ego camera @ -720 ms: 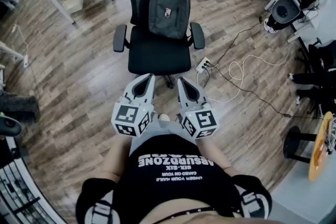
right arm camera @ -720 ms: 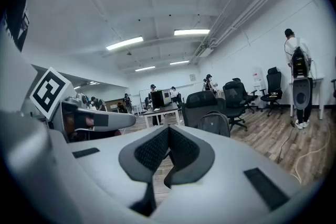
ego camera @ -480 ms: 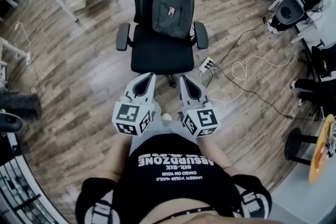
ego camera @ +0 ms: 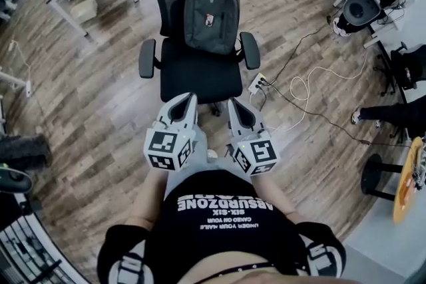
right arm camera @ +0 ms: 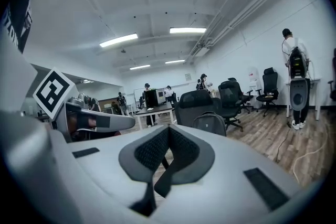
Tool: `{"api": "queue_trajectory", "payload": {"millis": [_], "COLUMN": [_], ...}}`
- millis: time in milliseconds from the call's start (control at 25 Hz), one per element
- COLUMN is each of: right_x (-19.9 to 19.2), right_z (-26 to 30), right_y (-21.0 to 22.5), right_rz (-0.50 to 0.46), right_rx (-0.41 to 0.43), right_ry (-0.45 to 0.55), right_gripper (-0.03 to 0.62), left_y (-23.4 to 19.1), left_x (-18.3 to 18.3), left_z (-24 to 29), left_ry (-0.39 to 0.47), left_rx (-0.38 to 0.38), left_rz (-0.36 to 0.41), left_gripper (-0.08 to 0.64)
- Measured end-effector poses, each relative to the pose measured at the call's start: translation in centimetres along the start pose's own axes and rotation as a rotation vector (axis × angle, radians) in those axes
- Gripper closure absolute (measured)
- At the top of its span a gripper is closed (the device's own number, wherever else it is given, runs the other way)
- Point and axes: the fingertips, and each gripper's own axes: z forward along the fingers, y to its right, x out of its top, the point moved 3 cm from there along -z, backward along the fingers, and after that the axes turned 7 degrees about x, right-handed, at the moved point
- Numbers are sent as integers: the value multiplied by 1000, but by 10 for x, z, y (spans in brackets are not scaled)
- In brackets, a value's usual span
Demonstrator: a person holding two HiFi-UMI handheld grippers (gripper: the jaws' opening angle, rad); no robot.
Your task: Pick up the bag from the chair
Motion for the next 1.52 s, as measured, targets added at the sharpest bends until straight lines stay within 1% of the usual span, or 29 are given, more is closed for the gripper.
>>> {"api": "queue_trajectory", "payload": {"millis": [160, 520, 880, 1280, 1520], "right_x": [14, 47, 55, 53, 58], "right_z": [41, 136, 215, 273, 291], "right_y": [31, 89, 139, 180, 192], "right_rz": [-11, -40, -41, -34, -41], "right_rx": [-32, -102, -188, -277, -313], "right_ry": [-8, -38, -68, -95, -105], "right_gripper": [577, 577, 577, 575, 575], "left_y": [-27, -97, -162, -211, -222], "left_x": [24, 68, 95, 105, 106], "left_z": [48, 149, 226, 296, 322], "left_ry": [16, -3, -27, -68, -97], "left_rx": [-19, -67, -95, -116, -137], "left_rz": [-11, -14, 28, 56, 54], "left_gripper": [546, 546, 546, 546, 546]}}
